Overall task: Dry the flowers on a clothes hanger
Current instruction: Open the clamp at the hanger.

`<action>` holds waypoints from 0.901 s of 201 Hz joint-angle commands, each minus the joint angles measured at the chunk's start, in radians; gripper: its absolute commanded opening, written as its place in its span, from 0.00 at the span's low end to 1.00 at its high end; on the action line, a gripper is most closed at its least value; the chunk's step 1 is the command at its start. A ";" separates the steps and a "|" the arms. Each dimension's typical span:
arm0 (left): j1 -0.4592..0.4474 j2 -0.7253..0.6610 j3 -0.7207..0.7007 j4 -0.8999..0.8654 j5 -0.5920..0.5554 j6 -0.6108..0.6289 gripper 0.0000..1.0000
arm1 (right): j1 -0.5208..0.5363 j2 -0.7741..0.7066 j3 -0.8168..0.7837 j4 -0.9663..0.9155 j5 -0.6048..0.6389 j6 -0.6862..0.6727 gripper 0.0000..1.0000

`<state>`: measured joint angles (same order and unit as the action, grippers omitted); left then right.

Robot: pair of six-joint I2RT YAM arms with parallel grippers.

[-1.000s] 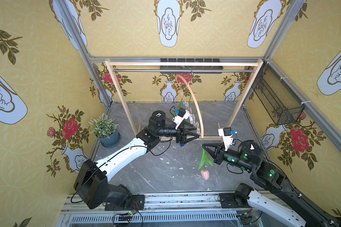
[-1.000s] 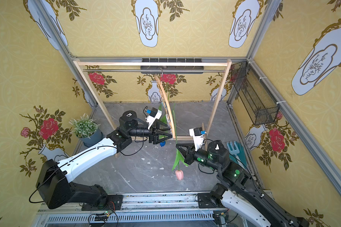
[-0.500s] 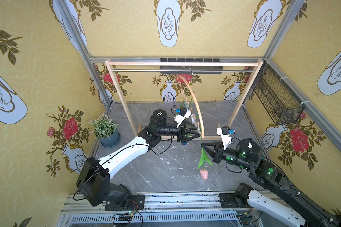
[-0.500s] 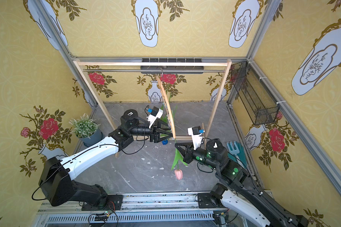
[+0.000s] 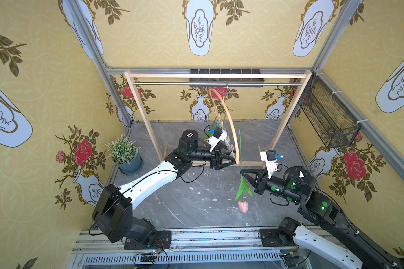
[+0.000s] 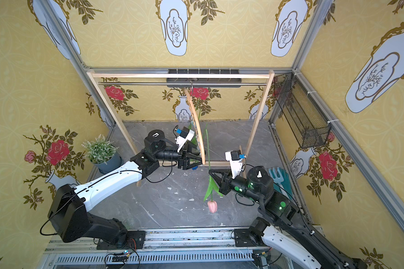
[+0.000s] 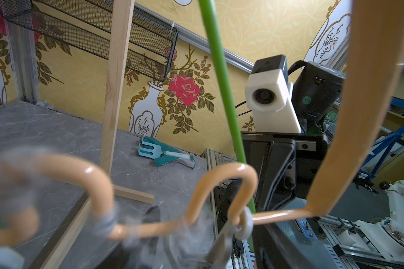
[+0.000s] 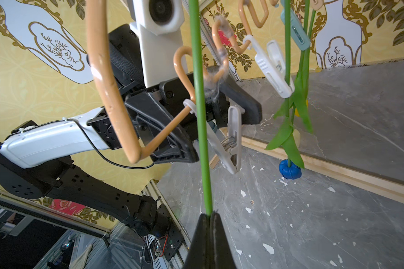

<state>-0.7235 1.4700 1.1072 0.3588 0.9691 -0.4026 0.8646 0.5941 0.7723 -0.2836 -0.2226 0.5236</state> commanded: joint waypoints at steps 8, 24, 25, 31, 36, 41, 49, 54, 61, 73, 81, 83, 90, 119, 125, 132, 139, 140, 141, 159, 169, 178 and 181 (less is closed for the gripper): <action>-0.004 0.016 0.008 0.034 0.027 -0.006 0.61 | 0.001 0.000 -0.008 0.041 0.008 -0.001 0.00; -0.004 0.016 0.006 0.038 0.028 -0.010 0.55 | 0.001 -0.006 -0.008 0.041 0.008 0.001 0.00; -0.004 0.016 0.006 0.038 0.028 -0.011 0.55 | 0.001 -0.006 -0.008 0.041 0.008 0.001 0.00; -0.004 0.015 0.006 0.039 0.026 -0.012 0.53 | 0.001 -0.007 -0.008 0.042 0.009 0.000 0.00; -0.004 0.014 0.006 0.039 0.025 -0.014 0.52 | 0.001 -0.008 -0.009 0.040 0.009 0.000 0.00; -0.004 0.012 0.005 0.038 0.023 -0.014 0.51 | 0.001 -0.008 -0.010 0.040 0.009 0.000 0.00; -0.004 0.010 0.005 0.041 0.020 -0.016 0.50 | 0.001 -0.008 -0.012 0.040 0.009 0.000 0.00; -0.004 0.008 0.005 0.042 0.020 -0.016 0.49 | 0.002 -0.008 -0.013 0.040 0.010 -0.001 0.00; -0.004 0.006 0.004 0.043 0.017 -0.018 0.49 | 0.001 -0.008 -0.014 0.042 0.009 0.000 0.00; -0.004 0.004 0.002 0.047 0.014 -0.021 0.48 | 0.002 -0.009 -0.018 0.044 0.011 0.000 0.00; -0.004 0.001 0.000 0.050 0.010 -0.022 0.47 | 0.001 -0.010 -0.020 0.043 0.010 0.000 0.00; -0.004 0.001 0.000 0.051 0.010 -0.023 0.47 | 0.001 -0.010 -0.020 0.044 0.010 0.000 0.00; -0.004 0.000 -0.003 0.056 0.009 -0.026 0.47 | 0.001 -0.012 -0.020 0.044 0.010 0.001 0.00; -0.004 -0.002 -0.014 0.075 0.004 -0.038 0.41 | 0.001 -0.017 -0.022 0.042 0.012 0.002 0.00; -0.004 -0.002 -0.016 0.077 0.005 -0.040 0.39 | 0.001 -0.019 -0.024 0.040 0.012 0.002 0.00; -0.004 -0.003 -0.017 0.080 0.005 -0.041 0.37 | 0.001 -0.020 -0.026 0.042 0.014 0.003 0.00; -0.004 -0.004 -0.020 0.083 0.002 -0.044 0.35 | 0.001 -0.022 -0.026 0.042 0.015 0.004 0.00; -0.004 -0.004 -0.020 0.083 0.003 -0.045 0.35 | 0.001 -0.023 -0.027 0.041 0.015 0.005 0.00; -0.004 -0.004 -0.020 0.084 0.002 -0.046 0.35 | 0.002 -0.022 -0.027 0.040 0.015 0.004 0.00; -0.004 -0.003 -0.027 0.098 0.003 -0.056 0.29 | 0.001 -0.027 -0.033 0.045 0.024 0.007 0.00; -0.004 -0.003 -0.031 0.103 0.000 -0.064 0.27 | 0.001 -0.027 -0.039 0.049 0.034 0.011 0.00; -0.004 -0.002 -0.032 0.106 -0.002 -0.072 0.26 | 0.001 -0.024 -0.045 0.051 0.042 0.013 0.00; -0.006 -0.001 -0.033 0.108 -0.001 -0.074 0.26 | 0.001 -0.022 -0.046 0.051 0.046 0.013 0.00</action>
<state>-0.7269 1.4673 1.0836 0.4145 0.9688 -0.4534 0.8646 0.5674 0.7380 -0.2840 -0.2005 0.5255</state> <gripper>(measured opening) 0.277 0.053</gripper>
